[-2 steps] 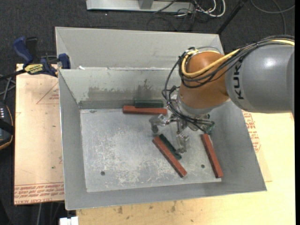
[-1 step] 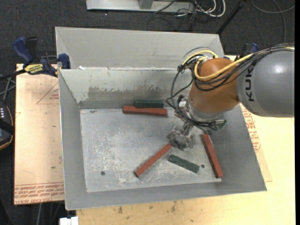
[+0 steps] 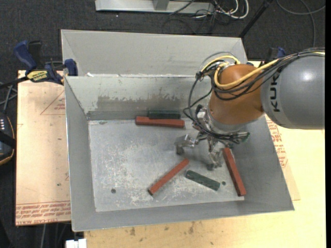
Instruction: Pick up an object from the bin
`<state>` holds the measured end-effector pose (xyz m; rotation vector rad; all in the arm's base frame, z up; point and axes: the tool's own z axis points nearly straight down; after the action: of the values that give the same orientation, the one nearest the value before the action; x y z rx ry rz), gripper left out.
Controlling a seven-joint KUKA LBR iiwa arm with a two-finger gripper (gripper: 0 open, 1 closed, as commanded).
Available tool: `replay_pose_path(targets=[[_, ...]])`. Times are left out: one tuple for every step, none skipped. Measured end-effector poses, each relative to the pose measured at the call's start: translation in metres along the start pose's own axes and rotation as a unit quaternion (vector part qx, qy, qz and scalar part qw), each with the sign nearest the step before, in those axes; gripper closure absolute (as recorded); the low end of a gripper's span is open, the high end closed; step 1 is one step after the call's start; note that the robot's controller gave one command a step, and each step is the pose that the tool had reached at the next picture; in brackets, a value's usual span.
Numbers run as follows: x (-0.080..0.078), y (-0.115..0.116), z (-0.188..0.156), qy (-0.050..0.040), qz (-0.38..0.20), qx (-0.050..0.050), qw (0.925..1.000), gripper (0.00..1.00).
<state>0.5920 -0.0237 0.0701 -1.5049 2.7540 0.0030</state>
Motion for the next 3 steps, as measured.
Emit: replay_pose_path(targets=[[0.000,0.000,0.000,0.0001,0.000,0.000,1.0000,0.00],[-0.001,0.074,0.000,0.0009,0.065,-0.001,0.9979,1.00],[-0.001,0.074,0.000,0.0009,0.065,-0.001,0.9979,1.00]])
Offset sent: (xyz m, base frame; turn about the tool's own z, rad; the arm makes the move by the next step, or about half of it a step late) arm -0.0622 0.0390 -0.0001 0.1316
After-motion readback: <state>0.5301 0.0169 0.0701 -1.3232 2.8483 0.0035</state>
